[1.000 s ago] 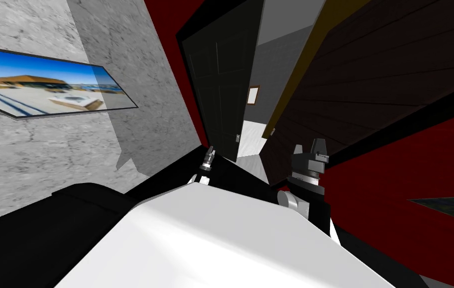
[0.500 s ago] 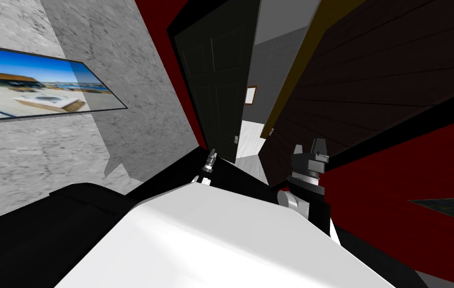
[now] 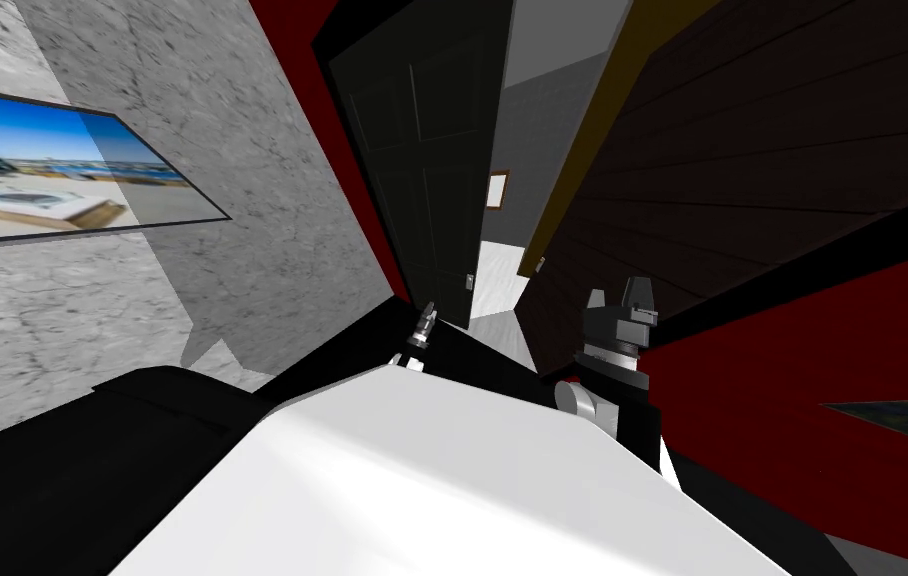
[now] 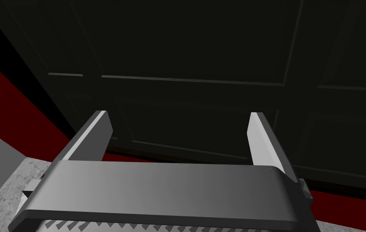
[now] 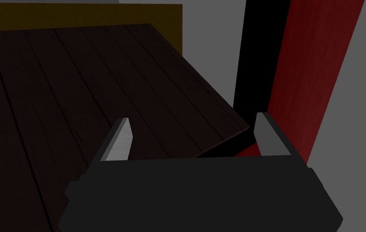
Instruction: Push the door open
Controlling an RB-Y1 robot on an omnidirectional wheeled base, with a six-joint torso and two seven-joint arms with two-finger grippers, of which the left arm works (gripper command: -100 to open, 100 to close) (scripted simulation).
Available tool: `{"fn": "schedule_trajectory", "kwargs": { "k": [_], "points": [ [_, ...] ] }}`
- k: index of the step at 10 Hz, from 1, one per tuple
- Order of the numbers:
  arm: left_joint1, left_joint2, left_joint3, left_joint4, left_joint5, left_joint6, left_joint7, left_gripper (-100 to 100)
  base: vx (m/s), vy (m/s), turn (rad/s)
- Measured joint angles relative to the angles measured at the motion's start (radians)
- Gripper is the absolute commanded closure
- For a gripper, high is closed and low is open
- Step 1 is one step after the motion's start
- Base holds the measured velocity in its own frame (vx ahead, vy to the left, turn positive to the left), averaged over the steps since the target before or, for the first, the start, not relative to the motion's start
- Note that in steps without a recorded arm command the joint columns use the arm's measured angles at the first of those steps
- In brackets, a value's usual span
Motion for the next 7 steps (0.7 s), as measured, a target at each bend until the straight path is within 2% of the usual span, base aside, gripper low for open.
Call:
{"fn": "schedule_trajectory", "kwargs": {
  "k": [2, 4, 6, 7],
  "points": [
    [-0.005, 0.003, -0.009, 0.032, 0.001, -0.002, 0.005, -100, 0.096, 0.024, -0.062],
    [-0.023, 0.002, -0.014, 0.087, 0.003, -0.016, 0.007, -100, 0.114, 0.01, -0.059],
    [-0.023, -0.004, -0.026, 0.113, 0.001, -0.019, 0.005, -100, 0.102, 0.022, -0.055],
    [-0.035, -0.008, -0.029, 0.145, 0.001, -0.026, 0.005, -100, 0.089, 0.025, -0.048]
  ]
}}
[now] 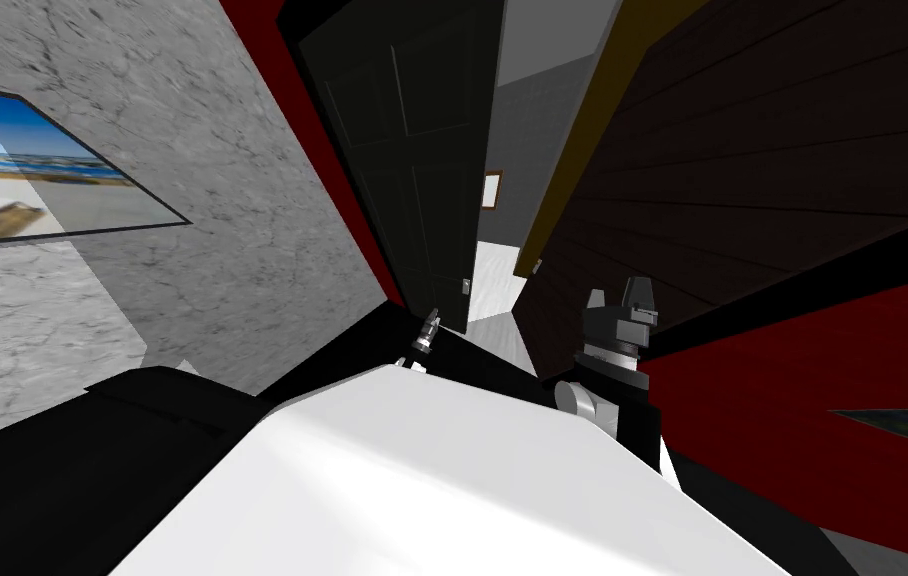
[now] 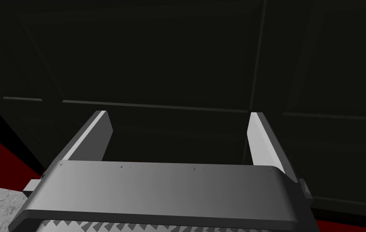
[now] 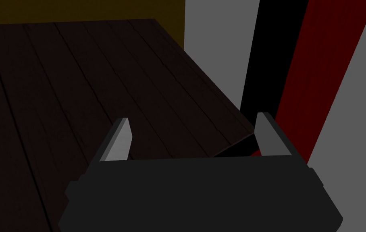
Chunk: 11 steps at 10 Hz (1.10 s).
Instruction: Push the door open
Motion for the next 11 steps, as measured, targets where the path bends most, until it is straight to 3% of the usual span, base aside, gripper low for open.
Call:
{"fn": "schedule_trajectory", "kwargs": {
  "k": [2, 11],
  "points": [
    [-0.018, 0.001, -0.006, 0.054, 0.002, -0.012, 0.005, -100, 0.131, 0.036, -0.081],
    [-0.072, -0.026, -0.047, 0.269, 0.004, -0.053, 0.012, -100, 0.147, 0.04, -0.065]
  ]
}}
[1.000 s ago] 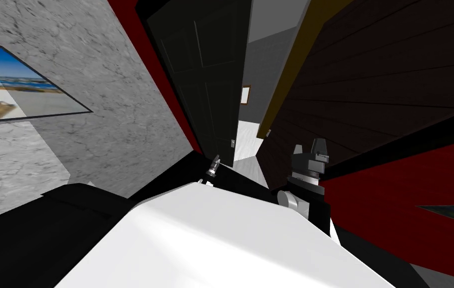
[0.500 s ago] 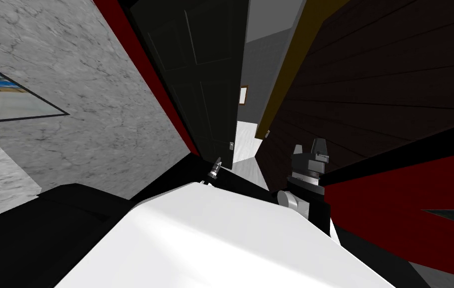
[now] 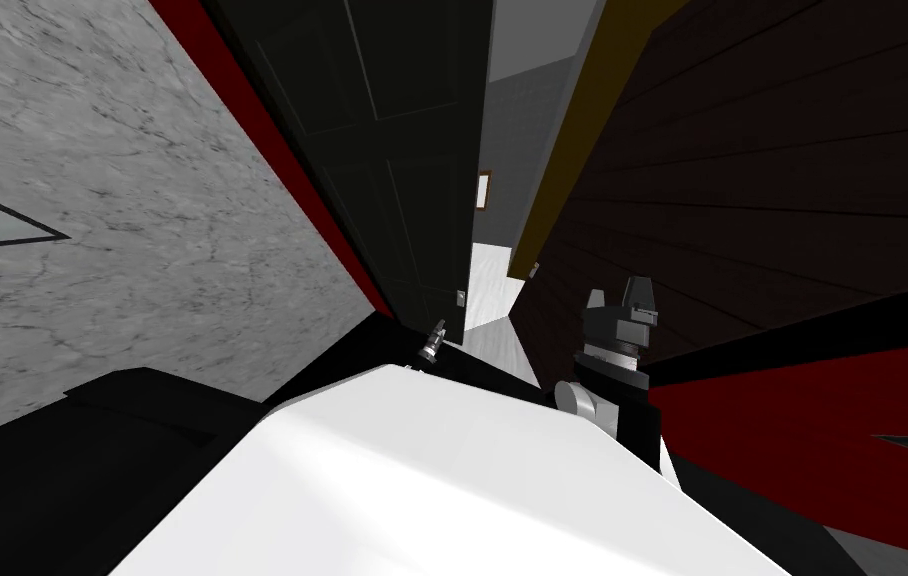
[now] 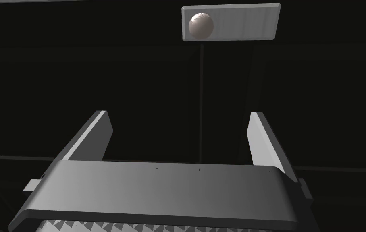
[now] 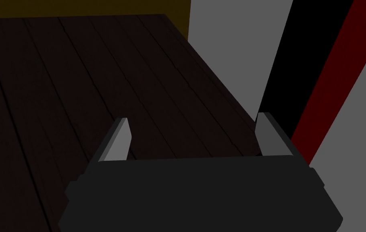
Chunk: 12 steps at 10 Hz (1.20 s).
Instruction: Push the door open
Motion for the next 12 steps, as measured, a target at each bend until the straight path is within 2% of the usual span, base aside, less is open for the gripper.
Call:
{"fn": "schedule_trajectory", "kwargs": {
  "k": [1, 4, 7, 12],
  "points": [
    [-0.005, -0.003, -0.004, 0.018, 0.0, -0.002, 0.002, -100, 0.082, 0.035, -0.013],
    [-0.01, 0.001, -0.001, 0.025, 0.002, -0.002, 0.001, -100, 0.17, -0.025, -0.021],
    [-0.028, 0.002, 0.009, 0.046, 0.005, -0.004, -0.002, -100, 0.205, -0.054, -0.028],
    [-0.052, -0.009, 0.026, 0.07, 0.012, -0.001, -0.007, -100, 0.194, -0.03, -0.028]
  ]
}}
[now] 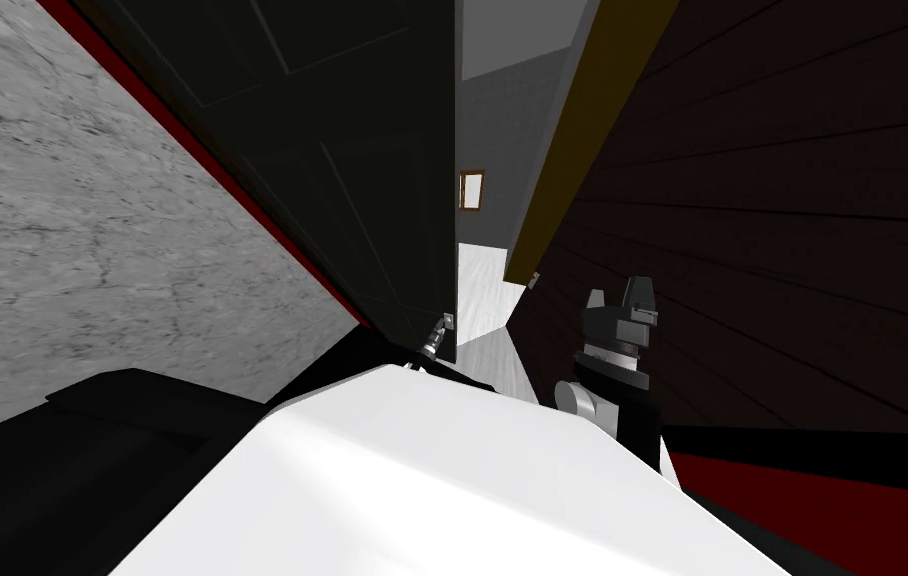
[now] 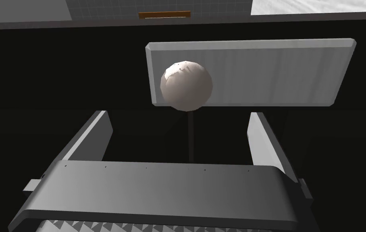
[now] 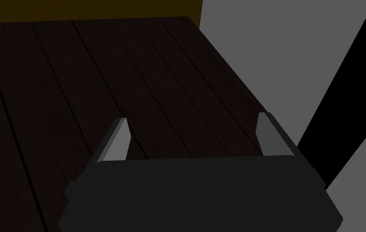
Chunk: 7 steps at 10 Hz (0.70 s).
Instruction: Push the door open
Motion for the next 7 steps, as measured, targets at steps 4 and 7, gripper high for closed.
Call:
{"fn": "schedule_trajectory", "kwargs": {
  "k": [4, 7],
  "points": [
    [-0.009, -0.009, 0.005, 0.009, 0.002, -0.001, -0.003, 100, 0.05, -0.018, -0.005],
    [-0.009, -0.009, 0.004, 0.011, 0.001, 0.003, -0.003, 100, -0.01, 0.004, -0.002]
  ]
}}
